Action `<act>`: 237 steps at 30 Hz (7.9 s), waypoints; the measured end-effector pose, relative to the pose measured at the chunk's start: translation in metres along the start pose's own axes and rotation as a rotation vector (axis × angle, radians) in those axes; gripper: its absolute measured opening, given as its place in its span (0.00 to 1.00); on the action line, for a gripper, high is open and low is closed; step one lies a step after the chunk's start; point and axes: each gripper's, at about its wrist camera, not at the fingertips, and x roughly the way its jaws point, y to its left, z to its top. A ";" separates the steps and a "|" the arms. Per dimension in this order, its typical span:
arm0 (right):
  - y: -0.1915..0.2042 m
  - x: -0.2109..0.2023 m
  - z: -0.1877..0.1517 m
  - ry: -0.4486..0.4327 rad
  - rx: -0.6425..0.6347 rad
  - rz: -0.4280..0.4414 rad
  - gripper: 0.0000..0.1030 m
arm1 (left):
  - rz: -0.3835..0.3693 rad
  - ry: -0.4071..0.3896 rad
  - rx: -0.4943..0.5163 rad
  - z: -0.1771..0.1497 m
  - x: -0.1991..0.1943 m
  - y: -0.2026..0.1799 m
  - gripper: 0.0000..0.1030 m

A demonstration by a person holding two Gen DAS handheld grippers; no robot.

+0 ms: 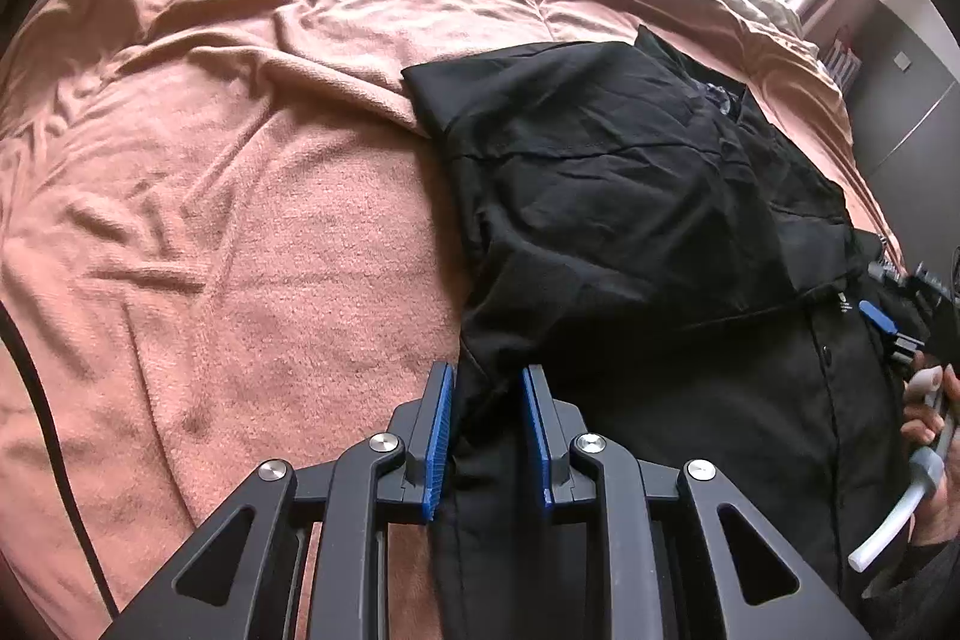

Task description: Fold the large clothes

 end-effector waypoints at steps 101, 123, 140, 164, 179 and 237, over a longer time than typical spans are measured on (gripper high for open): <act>0.228 -0.229 -0.028 -0.305 -0.496 0.093 0.00 | 0.105 -0.138 0.077 0.007 -0.169 -0.012 0.36; 0.195 -0.039 -0.097 0.195 -0.452 0.067 0.49 | 0.195 -0.093 0.042 -0.020 -0.189 0.033 0.36; 0.042 -0.111 -0.049 0.032 -0.028 0.129 0.51 | 0.070 -0.055 0.228 -0.005 -0.131 -0.104 0.36; -0.028 -0.146 -0.035 -0.051 0.102 0.108 0.51 | -0.036 0.089 0.518 -0.029 0.049 -0.307 0.71; -0.031 -0.137 -0.039 -0.034 0.114 0.135 0.51 | -0.061 0.020 0.500 -0.010 0.012 -0.285 0.27; -0.003 -0.078 -0.017 -0.038 0.027 0.001 0.25 | 0.191 -0.033 0.100 0.027 -0.022 -0.089 0.54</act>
